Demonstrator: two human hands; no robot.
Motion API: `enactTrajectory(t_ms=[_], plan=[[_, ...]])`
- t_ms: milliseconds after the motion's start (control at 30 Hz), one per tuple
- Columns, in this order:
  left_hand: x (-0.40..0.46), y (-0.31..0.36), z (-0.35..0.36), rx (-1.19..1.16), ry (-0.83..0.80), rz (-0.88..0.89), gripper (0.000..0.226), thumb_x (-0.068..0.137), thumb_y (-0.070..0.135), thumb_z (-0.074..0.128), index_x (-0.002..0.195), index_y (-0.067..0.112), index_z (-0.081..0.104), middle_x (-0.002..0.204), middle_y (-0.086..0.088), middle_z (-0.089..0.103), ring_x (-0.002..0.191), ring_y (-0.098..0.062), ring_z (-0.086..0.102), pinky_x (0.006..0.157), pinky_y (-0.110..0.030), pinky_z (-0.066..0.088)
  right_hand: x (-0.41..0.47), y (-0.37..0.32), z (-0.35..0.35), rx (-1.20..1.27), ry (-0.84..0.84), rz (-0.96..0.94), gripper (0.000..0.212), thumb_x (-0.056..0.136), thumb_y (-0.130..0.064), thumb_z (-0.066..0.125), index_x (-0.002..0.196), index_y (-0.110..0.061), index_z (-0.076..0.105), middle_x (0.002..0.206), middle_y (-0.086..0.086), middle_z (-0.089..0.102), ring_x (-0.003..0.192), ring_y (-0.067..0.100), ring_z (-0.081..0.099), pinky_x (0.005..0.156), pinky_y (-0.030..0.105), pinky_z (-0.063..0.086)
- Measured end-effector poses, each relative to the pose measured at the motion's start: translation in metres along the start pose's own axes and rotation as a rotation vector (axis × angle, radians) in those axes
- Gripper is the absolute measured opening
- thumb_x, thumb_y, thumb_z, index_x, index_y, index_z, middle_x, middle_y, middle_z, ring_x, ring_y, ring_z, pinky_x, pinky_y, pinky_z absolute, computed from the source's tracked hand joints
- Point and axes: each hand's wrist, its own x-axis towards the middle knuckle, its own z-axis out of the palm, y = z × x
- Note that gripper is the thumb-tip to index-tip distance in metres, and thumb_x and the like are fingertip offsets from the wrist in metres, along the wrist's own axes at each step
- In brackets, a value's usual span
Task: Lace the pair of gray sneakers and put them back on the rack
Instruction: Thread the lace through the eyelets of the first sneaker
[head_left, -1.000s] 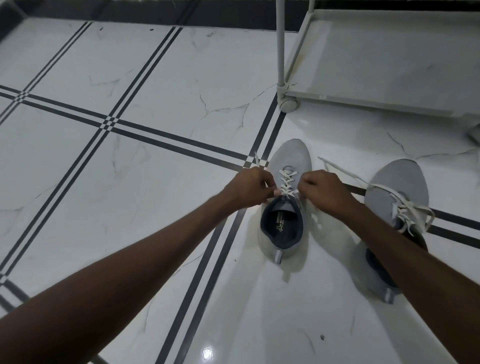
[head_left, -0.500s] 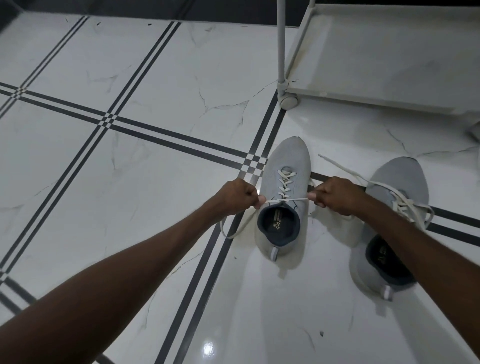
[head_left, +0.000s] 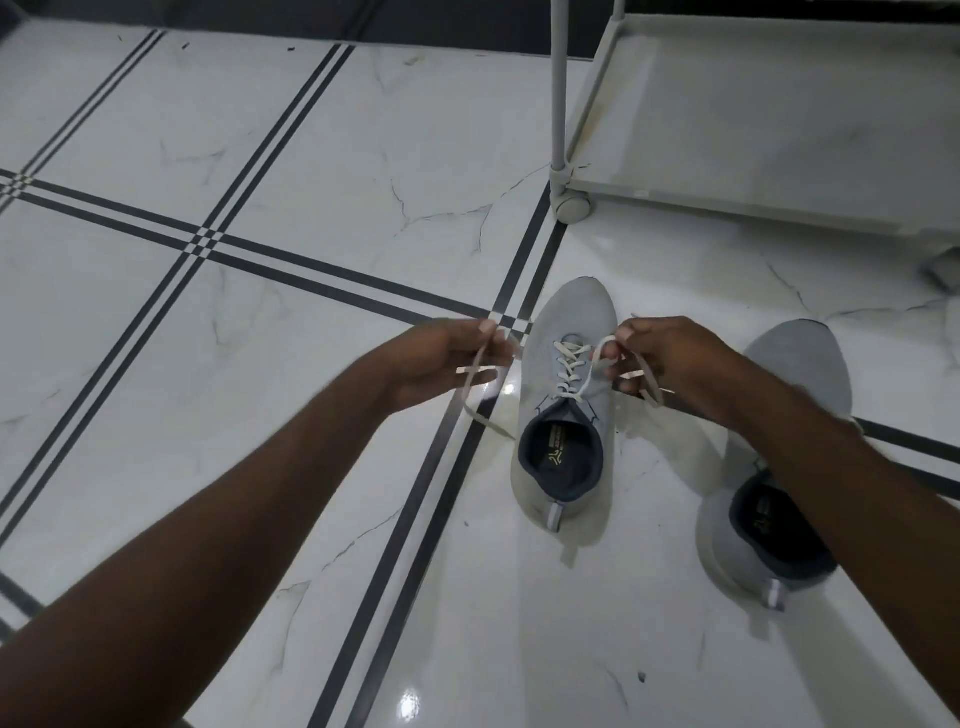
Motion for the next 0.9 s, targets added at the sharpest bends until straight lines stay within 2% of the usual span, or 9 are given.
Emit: enactTrajectory(t_ms=[67, 167, 267, 333, 400, 533, 633, 767, 900], plan=[[0.010, 0.005, 0.016, -0.049, -0.050, 0.022, 0.022, 0.101, 0.021, 0.048, 0.089, 0.020, 0.067, 0.125, -0.007, 0.067, 0.126, -0.026, 0.058, 0.106, -0.038, 0.042, 0.000, 0.000, 0.003, 0.044, -0.060, 0.004, 0.026, 0.098, -0.013, 0.046, 0.080, -0.010, 0.064, 0.104, 0.016, 0.073, 0.081, 0.027, 0.064, 0.068, 0.034, 0.050], [0.025, 0.005, 0.038, -0.139, -0.011, 0.019, 0.012, 0.100, 0.014, 0.052, 0.103, 0.015, 0.064, 0.106, -0.007, 0.072, 0.116, -0.029, 0.064, 0.107, -0.043, 0.046, -0.001, 0.002, 0.011, 0.007, -0.067, -0.029, 0.022, 0.099, -0.010, 0.042, 0.093, -0.011, 0.063, 0.088, 0.011, 0.071, 0.064, 0.020, 0.058, 0.058, 0.027, 0.048], [0.038, -0.003, 0.056, -0.142, 0.124, 0.037, 0.015, 0.096, 0.018, 0.061, 0.106, 0.011, 0.068, 0.076, -0.001, 0.065, 0.079, -0.017, 0.068, 0.080, -0.034, 0.060, 0.001, 0.007, 0.021, -0.087, -0.013, -0.113, 0.026, 0.099, -0.007, 0.041, 0.095, -0.015, 0.066, 0.072, 0.007, 0.063, 0.053, 0.016, 0.048, 0.050, 0.025, 0.042], [0.046, -0.008, 0.065, -0.138, 0.207, 0.039, 0.016, 0.097, 0.016, 0.058, 0.107, 0.007, 0.067, 0.065, -0.001, 0.056, 0.056, -0.009, 0.057, 0.056, -0.024, 0.055, 0.001, 0.009, 0.027, -0.203, 0.033, -0.149, 0.029, 0.099, -0.007, 0.039, 0.097, -0.020, 0.064, 0.068, 0.005, 0.059, 0.049, 0.015, 0.045, 0.048, 0.025, 0.039], [0.053, -0.011, 0.066, -0.148, 0.206, 0.024, 0.021, 0.100, 0.006, 0.048, 0.110, 0.005, 0.065, 0.065, -0.002, 0.055, 0.051, -0.007, 0.047, 0.049, -0.020, 0.046, -0.001, 0.008, 0.033, -0.327, 0.063, -0.182, 0.031, 0.099, -0.007, 0.036, 0.103, -0.025, 0.060, 0.068, 0.004, 0.058, 0.049, 0.015, 0.045, 0.047, 0.026, 0.038], [0.060, -0.013, 0.064, -0.114, 0.109, 0.031, 0.032, 0.097, -0.006, 0.042, 0.114, 0.008, 0.065, 0.080, -0.009, 0.060, 0.060, -0.010, 0.053, 0.052, -0.019, 0.045, -0.006, 0.005, 0.038, -0.505, 0.077, -0.233, 0.033, 0.099, -0.006, 0.033, 0.110, -0.030, 0.053, 0.073, 0.007, 0.061, 0.050, 0.015, 0.052, 0.043, 0.023, 0.041], [0.059, -0.015, 0.060, -0.151, 0.127, 0.039, 0.028, 0.096, -0.005, 0.050, 0.123, -0.004, 0.056, 0.085, -0.014, 0.064, 0.065, -0.013, 0.062, 0.057, -0.019, 0.053, -0.005, 0.003, 0.038, -0.559, 0.081, -0.263, 0.035, 0.099, -0.003, 0.035, 0.111, -0.031, 0.052, 0.074, 0.010, 0.064, 0.049, 0.018, 0.057, 0.041, 0.022, 0.044], [0.058, -0.018, 0.056, -0.181, 0.085, 0.026, 0.012, 0.095, -0.002, 0.054, 0.100, -0.006, 0.064, 0.074, -0.010, 0.069, 0.060, -0.010, 0.066, 0.060, -0.017, 0.056, -0.002, 0.004, 0.036, -0.538, 0.089, -0.309, 0.029, 0.098, -0.004, 0.045, 0.106, -0.029, 0.057, 0.071, 0.014, 0.066, 0.047, 0.020, 0.059, 0.042, 0.025, 0.046], [0.054, -0.020, 0.060, -0.202, 0.009, 0.012, 0.020, 0.101, 0.002, 0.045, 0.095, -0.001, 0.064, 0.073, -0.008, 0.071, 0.065, -0.009, 0.064, 0.060, -0.015, 0.053, -0.002, 0.003, 0.036, -0.464, 0.092, -0.302, 0.021, 0.096, -0.007, 0.052, 0.103, -0.025, 0.060, 0.066, 0.011, 0.065, 0.045, 0.018, 0.057, 0.041, 0.023, 0.044]])
